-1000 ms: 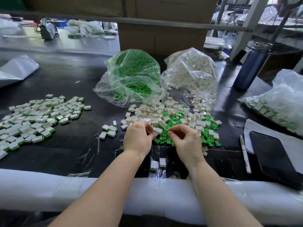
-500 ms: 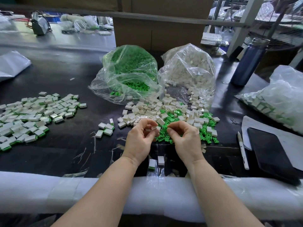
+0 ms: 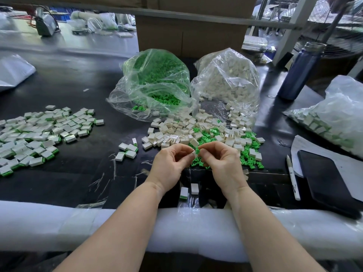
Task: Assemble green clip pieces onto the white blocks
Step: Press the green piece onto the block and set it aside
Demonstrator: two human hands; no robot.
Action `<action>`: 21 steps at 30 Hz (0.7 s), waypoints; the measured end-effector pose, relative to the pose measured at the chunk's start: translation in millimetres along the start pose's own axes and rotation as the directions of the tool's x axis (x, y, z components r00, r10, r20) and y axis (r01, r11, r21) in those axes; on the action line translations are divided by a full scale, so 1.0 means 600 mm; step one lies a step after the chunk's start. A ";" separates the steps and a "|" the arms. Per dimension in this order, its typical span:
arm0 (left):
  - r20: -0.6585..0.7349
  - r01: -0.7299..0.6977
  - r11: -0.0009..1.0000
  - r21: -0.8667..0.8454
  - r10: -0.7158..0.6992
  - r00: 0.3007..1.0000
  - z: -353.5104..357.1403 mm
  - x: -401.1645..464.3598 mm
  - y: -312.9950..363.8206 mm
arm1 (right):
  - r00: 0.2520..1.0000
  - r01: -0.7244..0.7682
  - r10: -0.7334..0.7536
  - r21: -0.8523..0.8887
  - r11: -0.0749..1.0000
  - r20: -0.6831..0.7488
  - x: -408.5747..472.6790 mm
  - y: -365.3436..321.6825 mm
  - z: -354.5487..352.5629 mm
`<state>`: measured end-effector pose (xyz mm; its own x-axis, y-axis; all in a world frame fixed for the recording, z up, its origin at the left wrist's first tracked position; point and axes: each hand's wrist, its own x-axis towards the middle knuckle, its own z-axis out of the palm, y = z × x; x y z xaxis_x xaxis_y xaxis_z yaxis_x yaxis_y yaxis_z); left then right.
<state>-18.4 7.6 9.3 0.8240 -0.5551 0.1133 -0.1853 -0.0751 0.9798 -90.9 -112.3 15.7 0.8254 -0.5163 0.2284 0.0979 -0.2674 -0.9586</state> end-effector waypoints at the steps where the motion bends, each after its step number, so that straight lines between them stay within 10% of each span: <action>1: -0.004 0.001 1.000 -0.003 -0.001 1.000 0.000 0.000 -0.001 | 1.000 -0.005 0.005 -0.002 1.000 0.003 0.000 0.000 0.000; 21: 0.013 -0.018 0.996 0.087 0.017 1.000 0.005 -0.003 0.000 | 0.993 -0.088 0.091 -0.049 0.995 0.080 -0.003 0.000 -0.001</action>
<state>-21.4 6.1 8.8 0.8139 -0.5669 0.1275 -0.2455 -0.1367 0.9597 -92.6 -111.8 15.6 0.8726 -0.4720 0.1256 -0.0019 -0.2606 -0.9655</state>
